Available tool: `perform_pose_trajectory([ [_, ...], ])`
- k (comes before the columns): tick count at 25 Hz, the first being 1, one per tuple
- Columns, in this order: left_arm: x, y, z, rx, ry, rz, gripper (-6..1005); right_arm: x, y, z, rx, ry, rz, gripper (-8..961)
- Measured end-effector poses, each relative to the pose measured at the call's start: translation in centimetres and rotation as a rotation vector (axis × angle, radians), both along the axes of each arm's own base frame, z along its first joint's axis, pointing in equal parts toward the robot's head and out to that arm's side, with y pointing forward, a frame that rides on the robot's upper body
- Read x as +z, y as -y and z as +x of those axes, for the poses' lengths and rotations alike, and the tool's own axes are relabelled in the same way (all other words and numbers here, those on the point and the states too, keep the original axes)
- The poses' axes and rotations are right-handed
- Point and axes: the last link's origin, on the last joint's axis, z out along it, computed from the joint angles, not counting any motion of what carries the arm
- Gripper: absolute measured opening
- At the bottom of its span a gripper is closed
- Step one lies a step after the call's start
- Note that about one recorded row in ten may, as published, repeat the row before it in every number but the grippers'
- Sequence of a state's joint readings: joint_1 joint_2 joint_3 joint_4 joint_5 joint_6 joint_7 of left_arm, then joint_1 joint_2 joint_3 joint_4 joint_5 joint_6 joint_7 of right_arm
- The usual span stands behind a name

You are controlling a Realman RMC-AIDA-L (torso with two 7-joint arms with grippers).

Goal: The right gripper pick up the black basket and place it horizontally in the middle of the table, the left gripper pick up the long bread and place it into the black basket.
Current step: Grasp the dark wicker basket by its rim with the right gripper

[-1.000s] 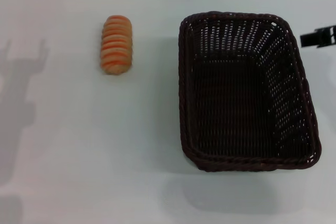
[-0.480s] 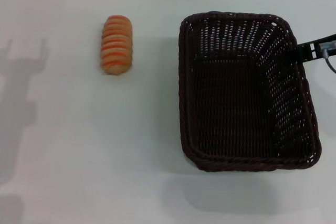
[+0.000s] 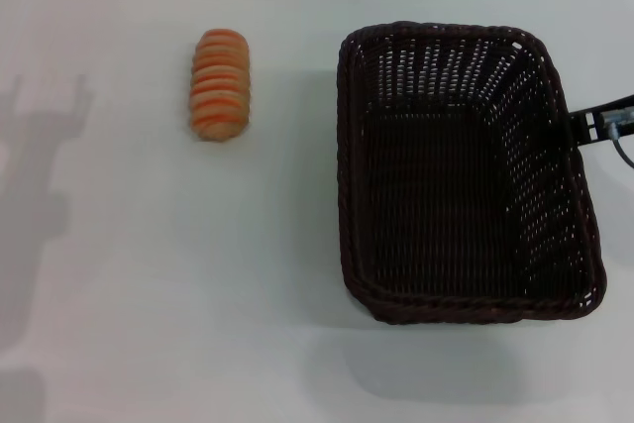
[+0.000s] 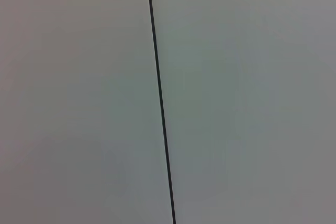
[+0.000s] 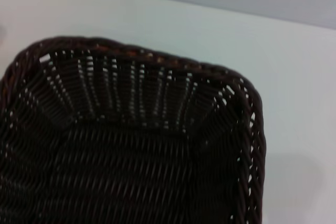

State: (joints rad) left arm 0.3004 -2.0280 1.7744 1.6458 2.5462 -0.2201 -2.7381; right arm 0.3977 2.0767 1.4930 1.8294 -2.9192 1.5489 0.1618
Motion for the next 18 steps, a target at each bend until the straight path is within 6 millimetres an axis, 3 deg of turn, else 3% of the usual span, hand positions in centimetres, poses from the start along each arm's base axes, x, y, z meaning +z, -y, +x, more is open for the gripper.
perform_pose_trajectory([
  [18, 0.0, 0.1, -0.5, 0.014, -0.006, -0.006, 833, -2.6, 0.6, 1.3, -0.023, -0.008, -0.032, 625],
])
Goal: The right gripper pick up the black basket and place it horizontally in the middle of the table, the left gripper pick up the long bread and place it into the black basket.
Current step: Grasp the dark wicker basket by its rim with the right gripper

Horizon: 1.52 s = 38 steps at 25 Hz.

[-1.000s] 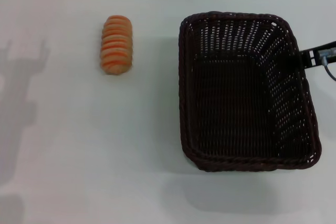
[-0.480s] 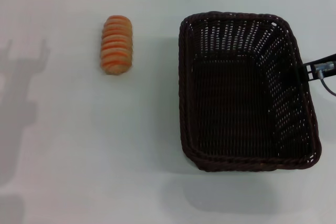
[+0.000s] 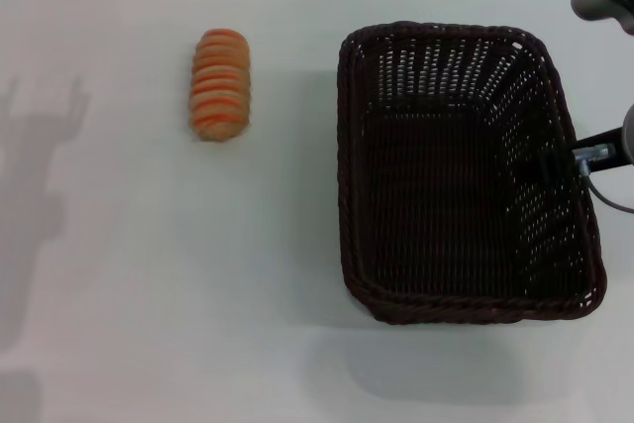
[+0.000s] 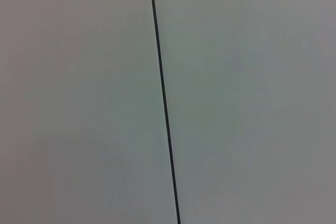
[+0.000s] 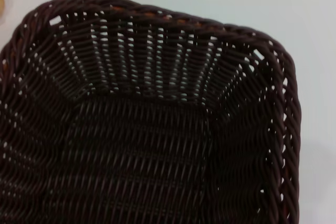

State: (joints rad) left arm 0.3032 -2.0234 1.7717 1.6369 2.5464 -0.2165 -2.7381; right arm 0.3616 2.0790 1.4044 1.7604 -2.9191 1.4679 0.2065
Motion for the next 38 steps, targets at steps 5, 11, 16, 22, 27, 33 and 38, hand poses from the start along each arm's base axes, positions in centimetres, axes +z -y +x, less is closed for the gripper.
perform_pose_trajectory([
  [5, 0.1, 0.1, 0.0, -0.001, -0.010, -0.001, 833, -0.6, 0.0, 0.6, -0.004, -0.003, -0.006, 613],
  [11, 0.2, 0.0, 0.1, -0.008, -0.030, -0.002, 834, -1.2, 0.3, 0.8, 0.025, 0.001, -0.023, 599],
  [16, 0.2, 0.0, 0.1, -0.007, -0.031, 0.000, 833, -1.3, 0.5, 1.0, 0.054, 0.018, -0.043, 411],
  [22, 0.2, 0.1, 0.0, -0.002, -0.030, 0.000, 832, -1.0, 0.7, 1.0, 0.116, 0.052, -0.081, 269],
  [27, 0.5, 0.5, 0.1, -0.001, -0.026, 0.010, 830, 1.5, 0.7, 0.4, 0.219, 0.044, -0.105, 235],
  [33, 0.9, 0.7, 0.7, -0.011, -0.024, 0.020, 829, 5.3, 0.3, -0.1, 0.355, 0.096, -0.094, 227],
  [38, 1.1, 0.5, 1.2, -0.016, -0.030, 0.016, 830, 6.6, -0.5, -0.8, 0.477, 0.152, -0.116, 217],
])
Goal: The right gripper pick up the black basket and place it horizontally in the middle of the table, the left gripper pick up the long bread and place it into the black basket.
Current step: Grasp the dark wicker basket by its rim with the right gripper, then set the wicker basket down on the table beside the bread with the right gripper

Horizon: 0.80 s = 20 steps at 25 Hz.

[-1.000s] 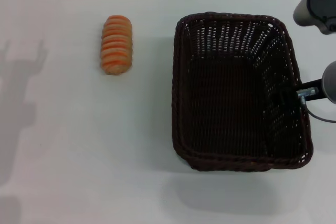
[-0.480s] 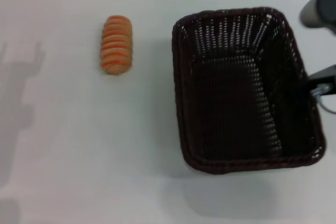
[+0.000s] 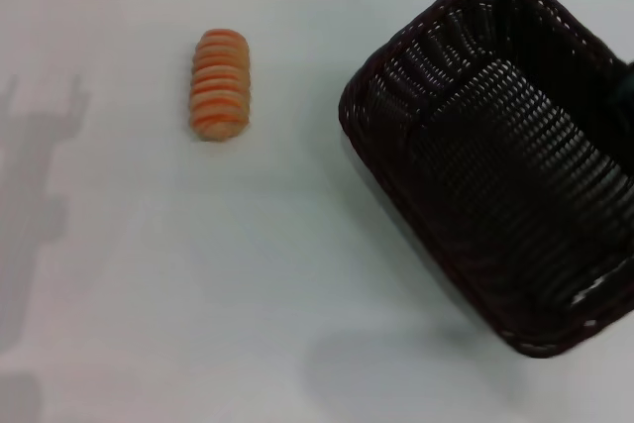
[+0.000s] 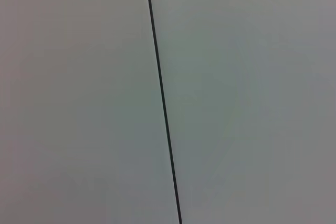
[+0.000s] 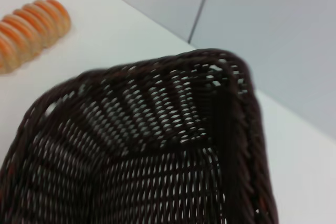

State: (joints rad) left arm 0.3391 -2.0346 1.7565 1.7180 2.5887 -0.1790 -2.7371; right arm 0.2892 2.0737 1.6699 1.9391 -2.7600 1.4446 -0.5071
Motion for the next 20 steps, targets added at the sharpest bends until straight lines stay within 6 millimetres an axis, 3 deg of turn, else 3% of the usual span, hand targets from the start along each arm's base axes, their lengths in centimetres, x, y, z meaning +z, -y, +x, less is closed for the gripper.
perform_pose_trajectory([
  [9, -0.2, -0.5, 0.7, -0.005, 0.010, -0.011, 829, 1.8, -1.7, -0.3, 0.153, -0.007, -0.080, 175],
  [20, -1.0, -1.3, 1.8, -0.029, -0.006, -0.048, 830, -0.7, -3.3, -1.2, 0.334, 0.133, -0.379, 167],
])
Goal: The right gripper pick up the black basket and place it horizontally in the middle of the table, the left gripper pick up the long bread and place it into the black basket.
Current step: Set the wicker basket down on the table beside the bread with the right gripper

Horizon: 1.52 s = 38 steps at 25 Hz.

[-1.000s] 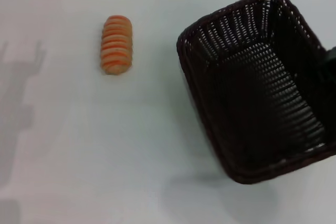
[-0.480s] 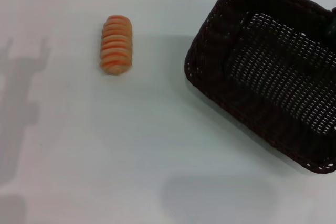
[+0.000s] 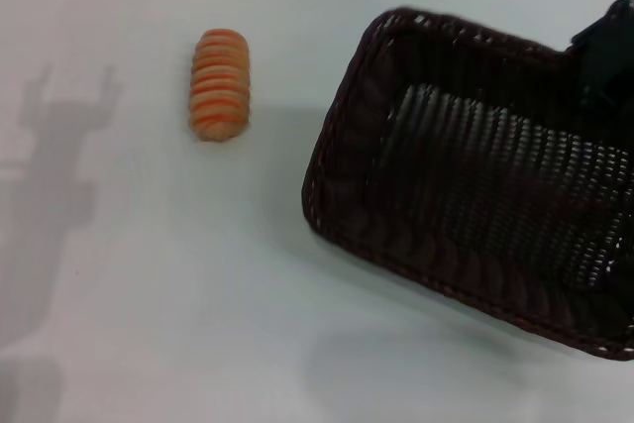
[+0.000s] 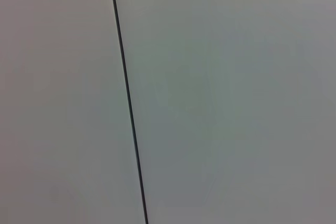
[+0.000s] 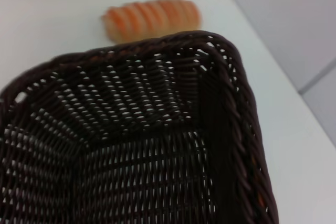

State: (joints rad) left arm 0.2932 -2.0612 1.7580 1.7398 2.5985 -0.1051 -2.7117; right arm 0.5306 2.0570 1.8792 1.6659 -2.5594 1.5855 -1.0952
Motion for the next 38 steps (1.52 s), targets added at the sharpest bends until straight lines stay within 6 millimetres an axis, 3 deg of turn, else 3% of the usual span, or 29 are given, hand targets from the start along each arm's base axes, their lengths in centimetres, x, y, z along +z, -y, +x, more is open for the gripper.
perform_pose_trajectory([
  [15, -1.1, 0.0, -0.6, 0.019, 0.004, -0.033, 829, -2.8, -2.2, -1.9, 0.125, 0.105, -0.223, 148],
  [18, -0.9, -0.1, -1.0, 0.030, 0.000, -0.024, 829, -3.7, -2.1, -2.1, 0.138, 0.124, -0.249, 149],
  [20, 0.3, -0.6, -1.9, 0.045, 0.000, 0.018, 829, -4.1, -1.9, -2.0, 0.137, 0.129, -0.262, 145],
  [31, 0.9, -1.9, -3.5, 0.081, -0.002, 0.034, 829, -4.6, -1.8, -1.7, 0.147, 0.188, -0.242, 144],
  [38, 1.1, -1.8, -3.8, 0.090, -0.002, 0.040, 830, -4.9, -2.5, -2.7, 0.194, 0.187, -0.196, 143],
])
